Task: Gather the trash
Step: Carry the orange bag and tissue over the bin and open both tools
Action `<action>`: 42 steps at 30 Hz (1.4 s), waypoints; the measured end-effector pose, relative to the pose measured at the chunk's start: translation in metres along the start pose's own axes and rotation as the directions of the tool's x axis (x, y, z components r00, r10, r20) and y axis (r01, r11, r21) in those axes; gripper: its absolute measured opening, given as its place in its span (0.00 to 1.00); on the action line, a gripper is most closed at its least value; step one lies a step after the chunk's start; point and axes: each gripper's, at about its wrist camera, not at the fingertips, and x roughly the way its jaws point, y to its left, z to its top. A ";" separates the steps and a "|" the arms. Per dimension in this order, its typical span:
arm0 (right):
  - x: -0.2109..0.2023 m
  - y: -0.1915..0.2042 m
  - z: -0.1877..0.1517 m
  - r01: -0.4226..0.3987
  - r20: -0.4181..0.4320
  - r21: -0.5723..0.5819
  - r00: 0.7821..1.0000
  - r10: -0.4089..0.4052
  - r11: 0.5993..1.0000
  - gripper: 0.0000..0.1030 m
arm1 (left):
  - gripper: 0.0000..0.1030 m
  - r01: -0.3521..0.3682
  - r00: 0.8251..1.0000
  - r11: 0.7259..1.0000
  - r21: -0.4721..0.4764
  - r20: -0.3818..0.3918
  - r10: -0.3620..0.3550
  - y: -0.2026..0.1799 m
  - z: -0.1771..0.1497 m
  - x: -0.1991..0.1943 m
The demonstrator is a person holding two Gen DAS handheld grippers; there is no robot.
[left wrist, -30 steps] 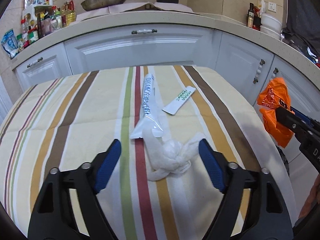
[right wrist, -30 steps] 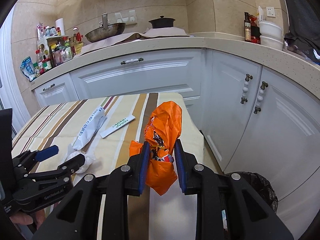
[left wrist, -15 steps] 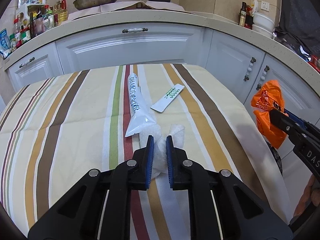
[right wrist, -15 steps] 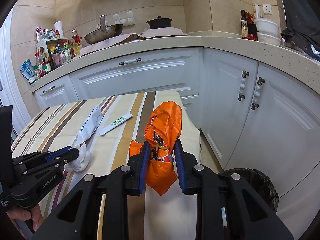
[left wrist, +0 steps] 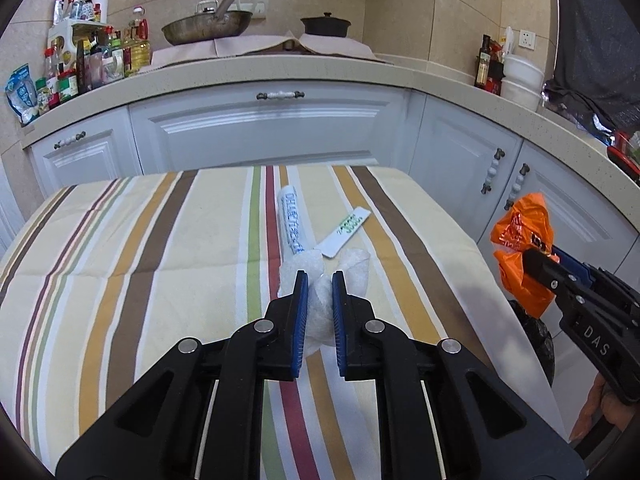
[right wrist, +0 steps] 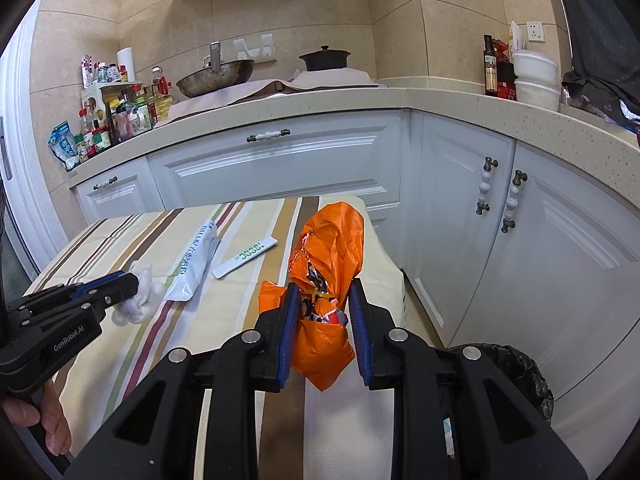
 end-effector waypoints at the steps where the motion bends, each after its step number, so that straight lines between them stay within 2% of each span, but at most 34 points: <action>1: -0.002 0.000 0.000 0.001 0.005 -0.001 1.000 -0.001 1.000 0.25 | 0.12 -0.006 1.000 1.000 0.002 0.011 0.006 0.000 0.001 -0.002; 13: -0.026 -0.002 0.005 0.021 0.054 0.000 0.998 -0.021 1.000 0.25 | 0.12 -0.011 0.997 1.000 -0.001 0.083 0.011 -0.011 0.011 -0.028; 21: -0.050 -0.015 0.000 0.056 0.082 0.017 0.995 -0.057 0.998 0.25 | 0.12 0.040 0.992 0.998 0.050 0.118 -0.046 -0.044 0.011 -0.048; 30: -0.083 -0.048 -0.013 0.125 0.100 0.060 0.986 -0.131 0.990 0.25 | 0.12 0.118 0.985 0.985 0.125 0.112 -0.132 -0.097 0.003 -0.059; 36: -0.104 -0.077 -0.027 0.178 0.096 0.099 0.978 -0.187 0.979 0.25 | 0.12 0.179 0.978 0.969 0.168 0.074 -0.194 -0.135 -0.006 -0.056; 42: -0.115 -0.101 -0.039 0.215 0.083 0.131 0.970 -0.227 0.968 0.25 | 0.12 0.205 0.974 0.956 0.211 0.046 -0.220 -0.171 -0.017 -0.049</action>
